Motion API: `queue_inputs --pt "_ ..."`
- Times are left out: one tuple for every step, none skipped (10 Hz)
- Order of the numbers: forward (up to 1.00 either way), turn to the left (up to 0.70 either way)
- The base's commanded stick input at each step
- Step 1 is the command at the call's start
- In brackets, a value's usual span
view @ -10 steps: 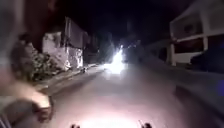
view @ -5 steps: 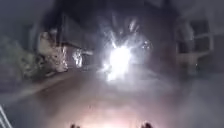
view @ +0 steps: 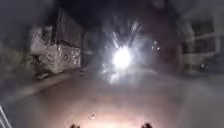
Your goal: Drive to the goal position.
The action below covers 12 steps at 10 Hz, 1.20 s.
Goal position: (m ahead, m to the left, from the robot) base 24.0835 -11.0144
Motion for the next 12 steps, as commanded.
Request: queue_inputs --pt "0.85 0.00" --pt "0.85 0.00" --pt "0.85 0.00" --pt "0.85 -0.02" --pt "0.85 -0.33" --pt "0.85 -0.34" --pt "0.85 -0.34" --pt "0.85 -0.06" --pt "0.85 0.00" --pt "0.85 0.00" --pt "0.85 0.00" --pt "0.85 0.00"
